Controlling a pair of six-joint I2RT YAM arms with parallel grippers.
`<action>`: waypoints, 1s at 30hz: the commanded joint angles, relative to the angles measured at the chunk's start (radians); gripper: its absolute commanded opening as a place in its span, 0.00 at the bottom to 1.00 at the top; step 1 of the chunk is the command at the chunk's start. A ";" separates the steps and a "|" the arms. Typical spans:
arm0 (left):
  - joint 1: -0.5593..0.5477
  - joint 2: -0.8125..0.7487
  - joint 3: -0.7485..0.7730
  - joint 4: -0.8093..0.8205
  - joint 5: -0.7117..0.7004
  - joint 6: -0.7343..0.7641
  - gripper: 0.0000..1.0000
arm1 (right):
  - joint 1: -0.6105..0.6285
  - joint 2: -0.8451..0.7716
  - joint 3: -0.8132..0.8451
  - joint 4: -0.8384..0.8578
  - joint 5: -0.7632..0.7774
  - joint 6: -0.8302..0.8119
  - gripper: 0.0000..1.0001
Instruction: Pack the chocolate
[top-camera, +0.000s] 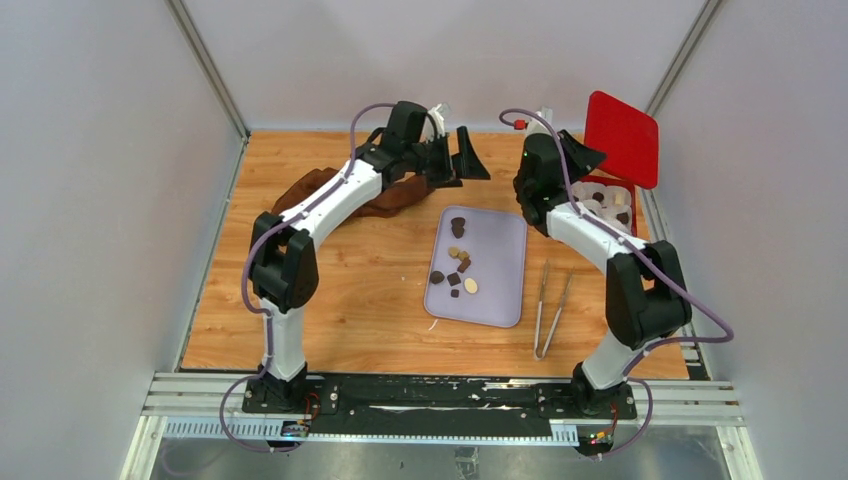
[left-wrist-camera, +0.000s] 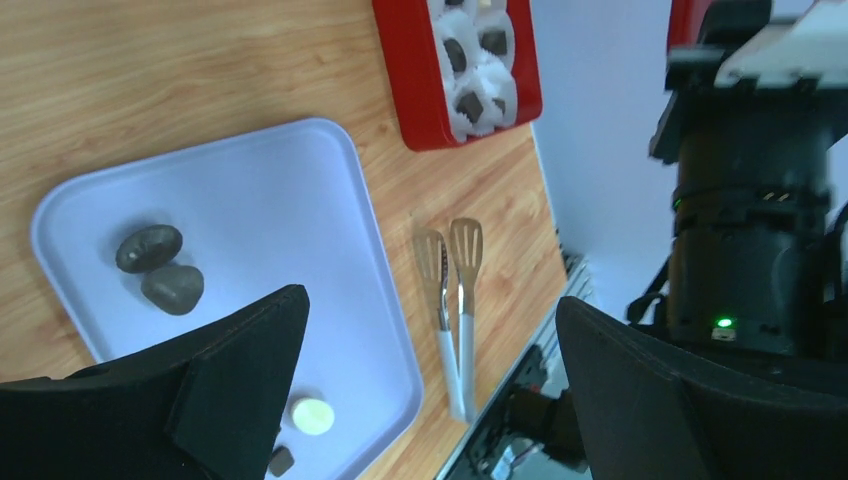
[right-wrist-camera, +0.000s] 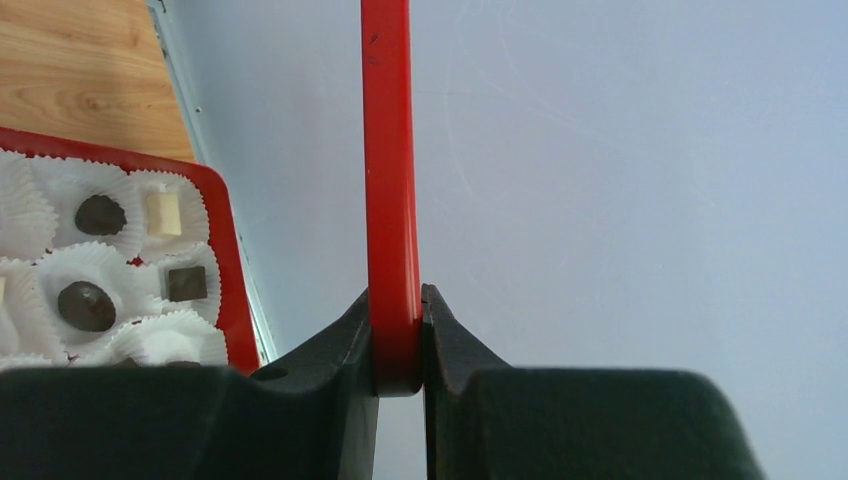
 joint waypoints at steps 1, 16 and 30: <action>0.066 -0.026 -0.074 0.184 0.039 -0.190 1.00 | -0.011 0.066 -0.078 0.496 0.054 -0.250 0.00; 0.184 -0.064 -0.129 0.010 0.038 -0.070 1.00 | -0.025 0.418 -0.064 1.092 0.153 -0.634 0.00; 0.186 -0.047 -0.138 0.026 0.053 -0.080 1.00 | -0.024 0.389 -0.181 0.779 0.146 -0.337 0.00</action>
